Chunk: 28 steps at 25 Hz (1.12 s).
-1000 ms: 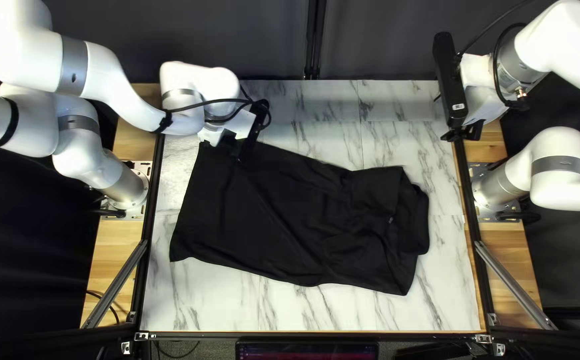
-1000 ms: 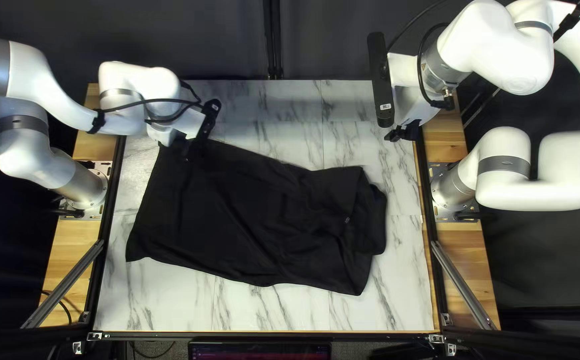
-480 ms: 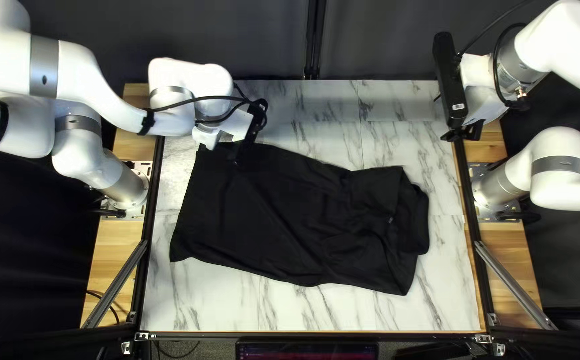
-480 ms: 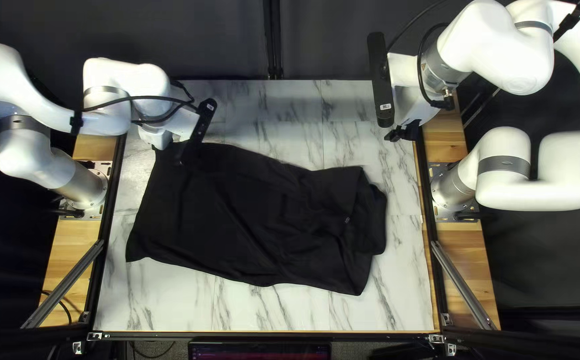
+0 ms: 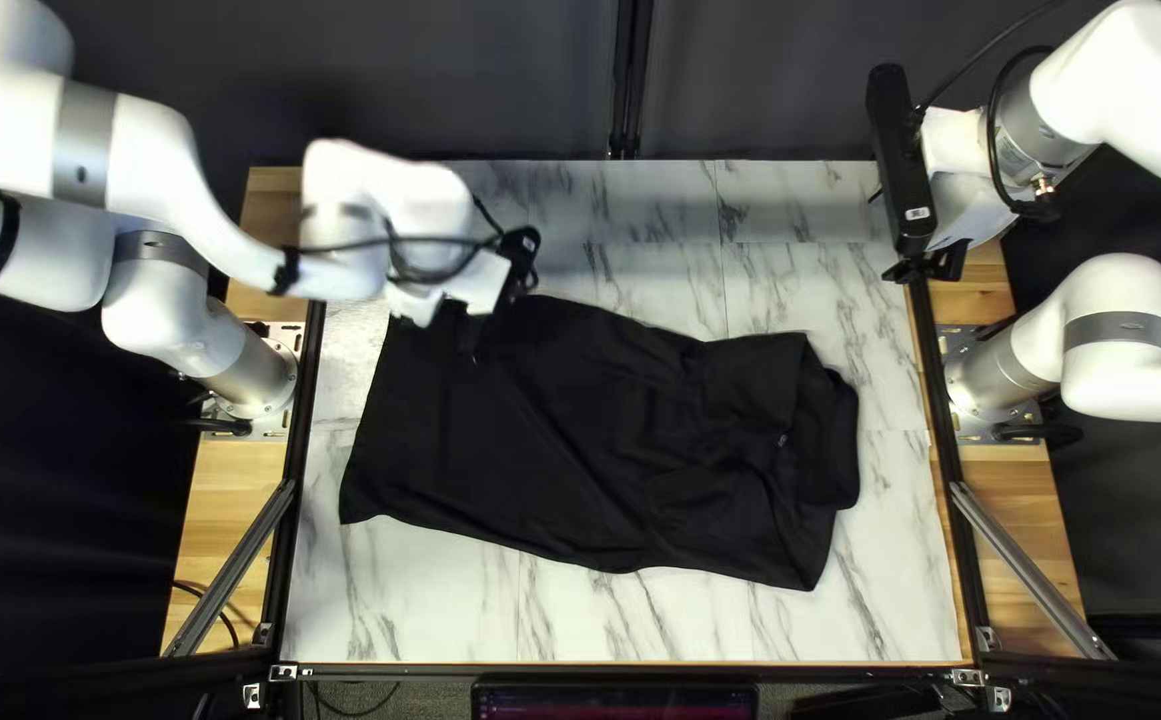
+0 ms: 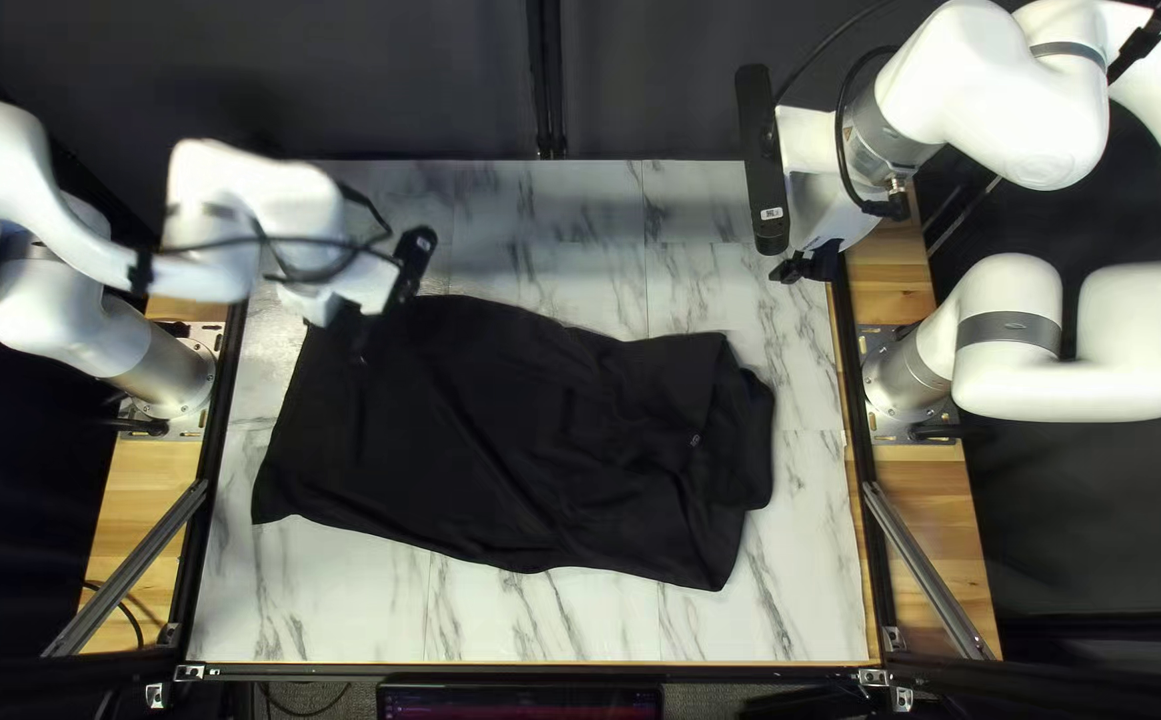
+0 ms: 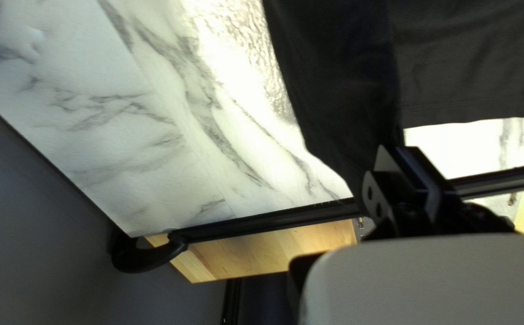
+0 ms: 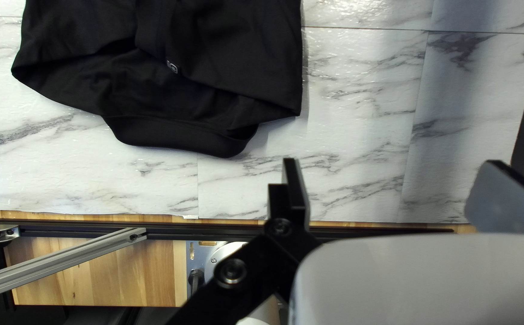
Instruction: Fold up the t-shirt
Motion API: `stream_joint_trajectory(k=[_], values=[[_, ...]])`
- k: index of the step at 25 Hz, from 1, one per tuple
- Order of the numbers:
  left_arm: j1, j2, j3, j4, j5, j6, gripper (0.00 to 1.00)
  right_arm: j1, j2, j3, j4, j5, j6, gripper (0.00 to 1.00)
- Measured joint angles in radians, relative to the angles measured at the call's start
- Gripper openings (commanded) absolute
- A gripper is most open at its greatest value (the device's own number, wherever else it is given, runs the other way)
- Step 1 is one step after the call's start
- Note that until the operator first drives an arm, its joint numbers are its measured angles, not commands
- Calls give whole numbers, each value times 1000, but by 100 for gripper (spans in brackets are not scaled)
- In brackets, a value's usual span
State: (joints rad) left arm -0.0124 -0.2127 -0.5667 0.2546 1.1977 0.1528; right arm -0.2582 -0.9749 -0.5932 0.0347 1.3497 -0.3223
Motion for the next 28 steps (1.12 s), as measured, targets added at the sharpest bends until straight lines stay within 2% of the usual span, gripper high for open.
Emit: stream_joint_trajectory(k=[5, 19, 20, 22, 23, 28], values=[[-13, 43, 0, 25, 16, -31, 0, 0, 0, 0, 0, 0, 0, 100], [64, 107, 60, 20, -104, 43, 0, 0, 0, 0, 0, 0, 0, 100], [66, 110, 64, 17, -112, 46, 4, 0, 0, 0, 0, 0, 0, 100], [68, 114, 69, 11, -122, 52, 92, 0, 0, 0, 0, 0, 0, 100], [68, 114, 70, 7, -124, 55, 100, 0, 0, 0, 0, 0, 0, 100], [53, 66, 52, -30, -74, 73, 100, 0, 0, 0, 0, 0, 0, 100]])
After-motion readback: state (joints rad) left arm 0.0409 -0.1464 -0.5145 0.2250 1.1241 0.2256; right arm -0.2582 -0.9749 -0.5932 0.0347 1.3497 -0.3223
